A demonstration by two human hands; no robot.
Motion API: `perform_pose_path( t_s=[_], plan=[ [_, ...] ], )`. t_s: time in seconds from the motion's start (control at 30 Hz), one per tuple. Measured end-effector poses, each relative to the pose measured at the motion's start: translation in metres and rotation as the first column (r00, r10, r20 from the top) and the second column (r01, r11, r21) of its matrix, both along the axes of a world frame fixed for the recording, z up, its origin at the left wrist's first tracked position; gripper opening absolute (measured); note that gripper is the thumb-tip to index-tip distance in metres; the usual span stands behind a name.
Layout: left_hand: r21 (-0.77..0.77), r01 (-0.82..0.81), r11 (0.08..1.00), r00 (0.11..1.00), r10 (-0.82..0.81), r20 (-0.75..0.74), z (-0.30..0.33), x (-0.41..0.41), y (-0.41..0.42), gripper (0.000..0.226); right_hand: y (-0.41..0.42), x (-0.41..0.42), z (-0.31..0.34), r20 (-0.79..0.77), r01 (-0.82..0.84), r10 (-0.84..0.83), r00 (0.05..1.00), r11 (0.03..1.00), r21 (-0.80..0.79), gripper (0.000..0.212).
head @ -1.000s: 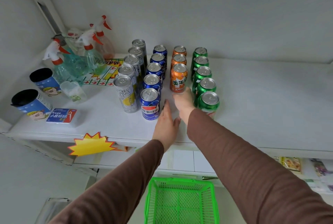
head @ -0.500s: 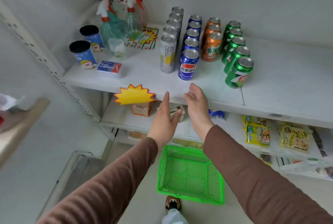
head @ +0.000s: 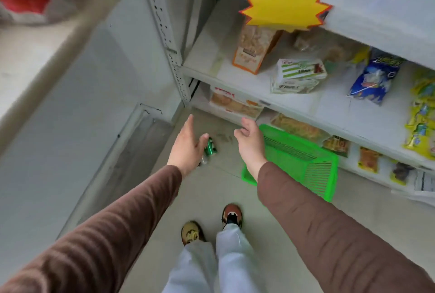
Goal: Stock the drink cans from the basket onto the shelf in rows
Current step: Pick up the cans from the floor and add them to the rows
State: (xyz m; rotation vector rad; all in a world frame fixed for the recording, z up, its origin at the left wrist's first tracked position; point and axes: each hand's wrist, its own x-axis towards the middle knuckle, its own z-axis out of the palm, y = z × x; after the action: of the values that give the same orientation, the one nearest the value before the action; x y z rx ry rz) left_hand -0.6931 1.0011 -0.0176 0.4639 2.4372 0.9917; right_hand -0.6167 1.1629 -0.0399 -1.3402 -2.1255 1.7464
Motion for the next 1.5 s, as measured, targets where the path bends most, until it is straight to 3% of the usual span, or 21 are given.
perform_pose_path(
  t_s=[0.3, 0.5, 0.83, 0.97, 1.2, 1.33, 1.5],
  plan=[
    [-0.194, -0.076, 0.978, 0.973, 0.116, 0.202, -0.216, -0.001, -0.037, 0.068, -0.028, -0.012, -0.232, 0.292, -0.138, 0.147, 0.945, 0.989, -0.052, 0.040],
    [-0.240, -0.088, 0.967, 0.968, 0.140, 0.210, -0.351, 0.008, -0.046, 0.065, -0.047, -0.017, -0.388, 0.403, -0.198, 0.239, 0.883, 0.970, -0.141, 0.042],
    [-0.267, -0.085, 0.960, 0.978, 0.132, 0.163, -0.502, 0.007, -0.056, 0.061, -0.088, -0.043, -0.557, 0.449, -0.008, 0.105, 0.887, 0.977, -0.213, 0.064],
    [-0.252, -0.092, 0.963, 0.975, 0.139, 0.175, -0.528, 0.006, -0.062, 0.061, -0.102, -0.052, -0.580, 0.419, 0.101, -0.009, 0.908, 0.975, -0.197, 0.074],
    [-0.276, -0.079, 0.958, 0.977, 0.130, 0.170, -0.524, 0.012, -0.069, 0.058, -0.097, -0.038, -0.587, 0.369, 0.214, -0.092, 0.925, 0.928, -0.306, 0.037],
    [-0.282, -0.090, 0.955, 0.972, 0.146, 0.185, -0.488, 0.017, -0.066, 0.059, -0.088, -0.028, -0.533, 0.375, 0.256, -0.103, 0.921, 0.888, -0.383, 0.027],
    [-0.264, -0.122, 0.957, 0.971, 0.170, 0.169, -0.385, 0.028, -0.051, 0.056, -0.073, -0.010, -0.405, 0.269, 0.321, -0.199, 0.942, 0.767, -0.555, 0.017]
  ],
)
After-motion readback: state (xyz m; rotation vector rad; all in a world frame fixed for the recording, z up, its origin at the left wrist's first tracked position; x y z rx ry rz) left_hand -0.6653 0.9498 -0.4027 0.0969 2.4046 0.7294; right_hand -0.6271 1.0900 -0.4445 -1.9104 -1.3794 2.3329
